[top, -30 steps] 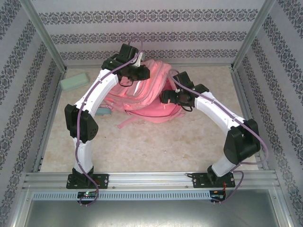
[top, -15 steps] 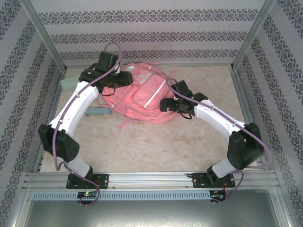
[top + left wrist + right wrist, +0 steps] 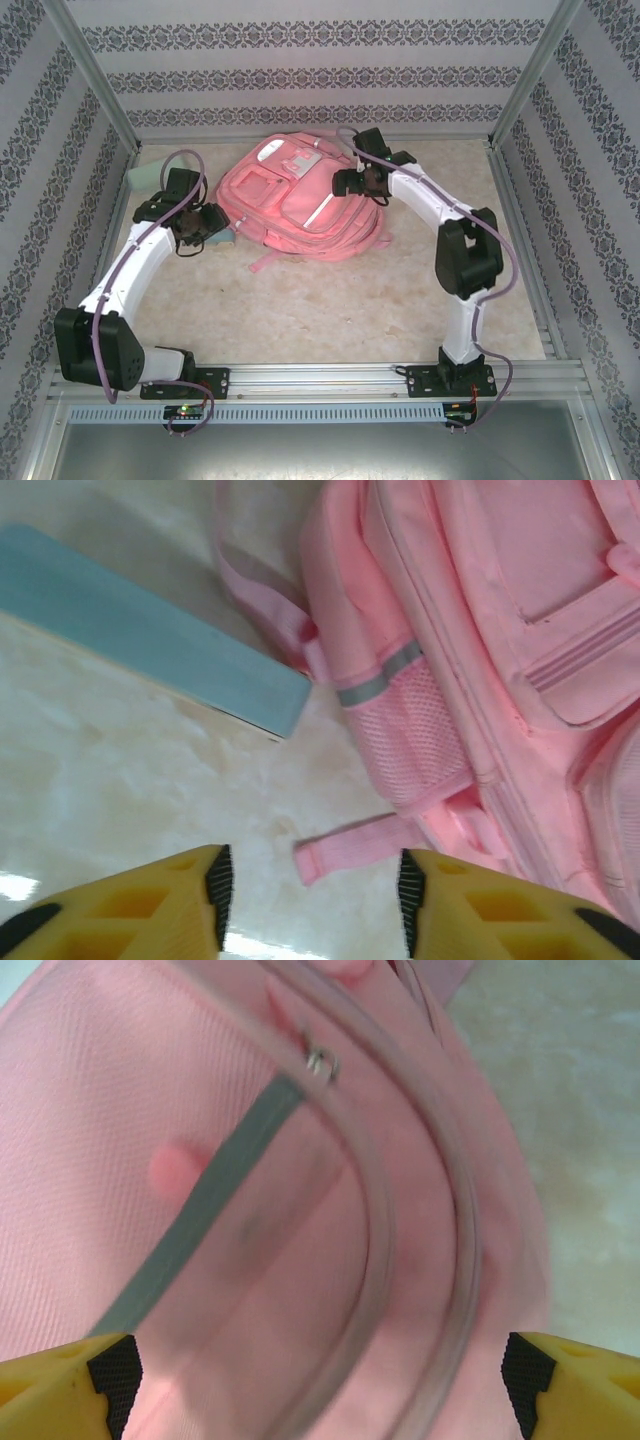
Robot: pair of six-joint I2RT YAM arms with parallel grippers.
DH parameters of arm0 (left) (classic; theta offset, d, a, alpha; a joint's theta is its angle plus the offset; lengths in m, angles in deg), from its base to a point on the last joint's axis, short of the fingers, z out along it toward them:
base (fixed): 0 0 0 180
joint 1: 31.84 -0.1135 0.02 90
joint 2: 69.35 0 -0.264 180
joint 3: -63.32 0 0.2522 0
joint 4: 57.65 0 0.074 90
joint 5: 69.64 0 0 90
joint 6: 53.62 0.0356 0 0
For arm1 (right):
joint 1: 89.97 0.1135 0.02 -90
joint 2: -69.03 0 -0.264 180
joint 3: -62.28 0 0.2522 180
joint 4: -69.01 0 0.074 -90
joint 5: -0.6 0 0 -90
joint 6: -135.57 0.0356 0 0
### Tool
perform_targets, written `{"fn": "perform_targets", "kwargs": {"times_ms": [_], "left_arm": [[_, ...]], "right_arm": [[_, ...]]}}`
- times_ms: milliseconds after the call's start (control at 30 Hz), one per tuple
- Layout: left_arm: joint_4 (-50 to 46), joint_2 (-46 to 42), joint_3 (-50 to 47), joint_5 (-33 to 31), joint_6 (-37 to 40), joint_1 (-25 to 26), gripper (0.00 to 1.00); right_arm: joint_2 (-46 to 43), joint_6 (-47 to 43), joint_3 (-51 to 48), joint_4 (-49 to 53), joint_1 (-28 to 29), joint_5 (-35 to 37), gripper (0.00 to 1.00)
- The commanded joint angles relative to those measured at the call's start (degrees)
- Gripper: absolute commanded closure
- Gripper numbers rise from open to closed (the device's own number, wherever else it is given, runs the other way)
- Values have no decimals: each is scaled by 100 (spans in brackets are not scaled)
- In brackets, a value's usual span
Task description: Pack books, pencil case, and school supplies into a backpack
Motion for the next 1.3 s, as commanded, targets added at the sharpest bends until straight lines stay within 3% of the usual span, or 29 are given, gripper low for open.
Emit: {"fn": "perform_targets", "kwargs": {"times_ms": [0,33,133,233,400,433,767,933,1133,1267], "left_arm": [[958,262,-124,676,-546,11,58],[1125,389,-122,763,-617,53,60],[1474,822,-9,878,-731,271,66],[1603,1359,221,783,-735,479,69],[1720,2270,686,674,-716,691,71],[1748,2445,809,681,-691,734,72],[1650,4003,2369,690,-527,1254,73],[1397,4731,3392,787,-479,1507,73],[1079,5143,4193,832,-377,1679,73],[792,4946,4202,580,-192,1654,73]], "right_arm": [[587,-331,667,620,-75,-342,6],[738,-374,784,715,-73,-410,11],[773,-283,637,724,-69,-534,38],[243,-110,-197,235,-56,-431,47],[-555,60,-1204,71,-82,-115,84],[-706,87,-1405,62,-78,-107,86],[-2510,763,-3687,-115,443,-89,88],[-3472,1461,-4687,-293,1326,-38,84],[-3173,2016,-4672,-711,2710,8,85],[-2890,1986,-4281,-567,2859,266,82]]}}
